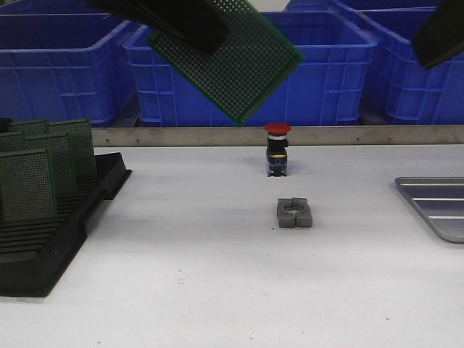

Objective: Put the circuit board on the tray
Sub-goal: 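Bring the right gripper to the held board and grasp its edge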

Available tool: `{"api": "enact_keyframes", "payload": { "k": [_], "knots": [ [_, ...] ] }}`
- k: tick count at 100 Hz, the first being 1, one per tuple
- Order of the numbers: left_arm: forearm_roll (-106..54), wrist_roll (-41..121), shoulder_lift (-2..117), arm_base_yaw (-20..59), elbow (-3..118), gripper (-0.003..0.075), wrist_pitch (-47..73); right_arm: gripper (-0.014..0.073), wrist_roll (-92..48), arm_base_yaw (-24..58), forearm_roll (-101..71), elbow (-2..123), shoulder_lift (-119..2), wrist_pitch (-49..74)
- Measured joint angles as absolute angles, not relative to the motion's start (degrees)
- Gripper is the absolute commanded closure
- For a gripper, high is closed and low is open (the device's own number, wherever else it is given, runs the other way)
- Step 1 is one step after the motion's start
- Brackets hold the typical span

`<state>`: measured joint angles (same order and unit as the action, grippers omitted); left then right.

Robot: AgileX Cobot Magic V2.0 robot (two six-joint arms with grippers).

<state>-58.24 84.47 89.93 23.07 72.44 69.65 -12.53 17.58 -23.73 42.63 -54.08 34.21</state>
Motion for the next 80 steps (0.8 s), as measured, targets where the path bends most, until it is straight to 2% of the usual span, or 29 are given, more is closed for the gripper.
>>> {"api": "enact_keyframes", "payload": {
  "k": [32,58,67,80],
  "knots": [
    [-58.24,84.47,89.93,23.07,72.44,0.0741,69.65,0.0055,-55.37,24.90,-48.58,45.19,-62.48,35.11],
    [-58.24,84.47,89.93,23.07,72.44,0.0741,69.65,0.0060,-71.19,25.04,-62.10,47.29,-71.39,35.35],
    [-58.24,84.47,89.93,23.07,72.44,0.0741,69.65,0.0155,-72.57,25.04,-64.40,48.91,-73.40,35.59],
    [-58.24,84.47,89.93,23.07,72.44,0.0740,69.51,0.0431,-73.05,25.04,-65.34,49.81,-74.33,36.67]
  ]
}}
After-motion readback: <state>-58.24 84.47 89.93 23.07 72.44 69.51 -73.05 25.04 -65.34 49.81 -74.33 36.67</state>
